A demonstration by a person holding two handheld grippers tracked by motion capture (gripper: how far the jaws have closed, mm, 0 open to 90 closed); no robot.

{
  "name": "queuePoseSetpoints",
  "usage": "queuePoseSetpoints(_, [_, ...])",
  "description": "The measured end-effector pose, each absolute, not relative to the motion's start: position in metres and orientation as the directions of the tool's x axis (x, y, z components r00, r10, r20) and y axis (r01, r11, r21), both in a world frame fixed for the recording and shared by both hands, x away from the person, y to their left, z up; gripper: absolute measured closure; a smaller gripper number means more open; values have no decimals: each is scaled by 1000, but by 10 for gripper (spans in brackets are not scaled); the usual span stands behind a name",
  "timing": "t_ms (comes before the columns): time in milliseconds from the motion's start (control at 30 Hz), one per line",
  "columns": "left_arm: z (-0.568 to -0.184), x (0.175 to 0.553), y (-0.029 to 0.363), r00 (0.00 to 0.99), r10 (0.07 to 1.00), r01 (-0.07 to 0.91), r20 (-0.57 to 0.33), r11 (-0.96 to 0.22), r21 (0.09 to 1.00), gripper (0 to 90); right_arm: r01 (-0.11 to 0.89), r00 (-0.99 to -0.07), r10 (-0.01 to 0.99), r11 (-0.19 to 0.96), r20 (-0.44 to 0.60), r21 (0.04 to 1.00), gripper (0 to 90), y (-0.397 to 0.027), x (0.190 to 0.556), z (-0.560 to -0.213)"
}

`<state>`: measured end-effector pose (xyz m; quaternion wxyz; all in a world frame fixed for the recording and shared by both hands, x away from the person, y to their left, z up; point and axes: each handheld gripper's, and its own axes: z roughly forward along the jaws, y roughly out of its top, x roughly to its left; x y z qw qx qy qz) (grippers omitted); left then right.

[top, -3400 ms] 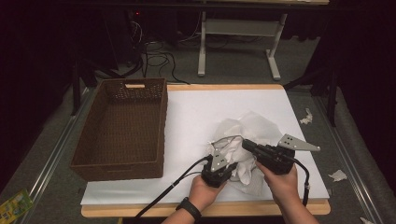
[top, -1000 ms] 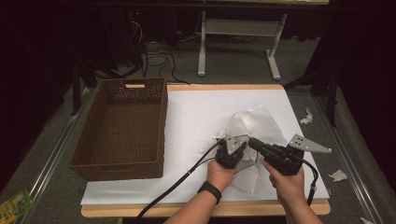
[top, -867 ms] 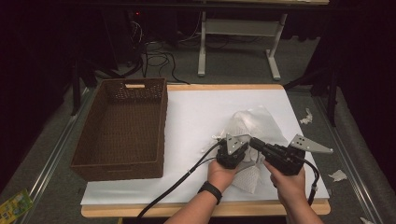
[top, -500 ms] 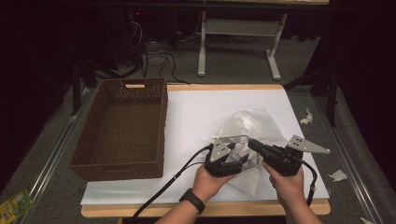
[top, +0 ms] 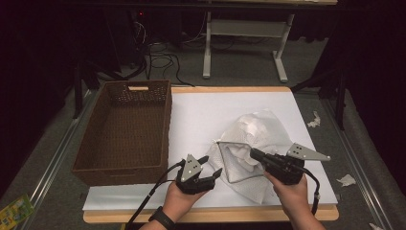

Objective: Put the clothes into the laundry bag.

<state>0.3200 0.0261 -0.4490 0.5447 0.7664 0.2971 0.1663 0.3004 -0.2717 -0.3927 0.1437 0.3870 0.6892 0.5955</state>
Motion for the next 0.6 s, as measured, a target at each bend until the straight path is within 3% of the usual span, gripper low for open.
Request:
queuePoseSetpoints(333, [-452, 328, 34, 719, 688, 306, -96, -189, 933, 387, 481, -646, 714, 106, 270, 870, 892, -256, 311, -432])
queuePoseSetpoints(600, [-451, 328, 33, 728, 679, 299, -99, -185, 936, 389, 564, -635, 728, 209, 257, 799, 885, -238, 318, -461])
